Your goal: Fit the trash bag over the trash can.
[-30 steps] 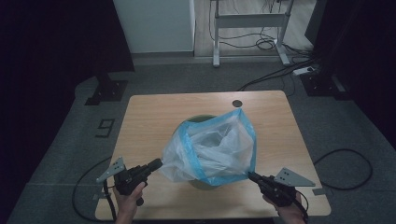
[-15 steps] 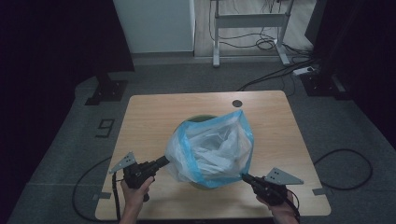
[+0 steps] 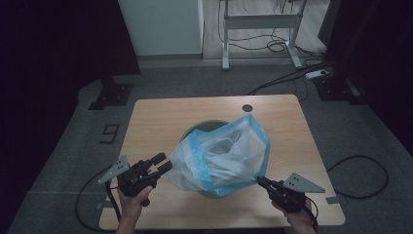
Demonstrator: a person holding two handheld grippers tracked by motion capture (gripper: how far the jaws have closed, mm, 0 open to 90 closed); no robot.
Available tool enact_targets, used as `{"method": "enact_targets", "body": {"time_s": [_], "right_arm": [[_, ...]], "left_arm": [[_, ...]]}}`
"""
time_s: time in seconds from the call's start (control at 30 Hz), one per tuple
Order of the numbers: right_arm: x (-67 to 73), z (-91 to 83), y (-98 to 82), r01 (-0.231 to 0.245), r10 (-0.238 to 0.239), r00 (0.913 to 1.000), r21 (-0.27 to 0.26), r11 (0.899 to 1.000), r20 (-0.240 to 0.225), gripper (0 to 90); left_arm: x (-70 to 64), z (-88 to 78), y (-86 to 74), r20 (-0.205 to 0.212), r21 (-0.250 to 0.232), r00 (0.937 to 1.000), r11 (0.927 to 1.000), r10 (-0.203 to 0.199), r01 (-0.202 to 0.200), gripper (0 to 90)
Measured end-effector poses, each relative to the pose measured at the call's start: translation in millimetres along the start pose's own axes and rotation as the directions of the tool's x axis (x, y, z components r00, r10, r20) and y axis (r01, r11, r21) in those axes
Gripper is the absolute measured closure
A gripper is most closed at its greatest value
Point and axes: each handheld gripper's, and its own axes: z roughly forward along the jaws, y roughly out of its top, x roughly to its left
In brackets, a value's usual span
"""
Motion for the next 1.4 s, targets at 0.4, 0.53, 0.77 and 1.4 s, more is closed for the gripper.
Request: {"method": "enact_targets", "body": {"time_s": [0.4, 0.53, 0.77, 1.4], "right_arm": [[1.4, 1.6, 2.3, 0.009, -0.009, 1.0000, -0.004, 1.000, 0.002, 86.1], [1.3, -0.6, 2.8, 0.017, -0.017, 0.9998, -0.006, 1.000, 0.011, 86.6], [-0.5, -4.1, -3.4, 0.008, -0.008, 0.9999, 0.010, 1.000, 0.012, 88.3], [-1.8, -1.1, -9.3, -0.031, 0.031, 0.9994, 0.006, 1.000, -0.018, 70.3]], "left_arm": [[0.9, 30.4, 13.3, 0.045, 0.143, 0.9961, 0.9864, 0.076, -0.081, 65.3], [-5.6, 27.6, 14.7, 0.017, 0.092, 0.9953, 0.9910, 0.096, -0.097, 83.0], [1.4, 7.9, 7.3, 0.094, -0.035, 0.9956, 0.9994, 0.011, -0.008, 87.4], [11.2, -11.2, -25.4, 0.112, 0.114, 0.9936, 0.9930, 0.016, -0.029, 88.7]]}}
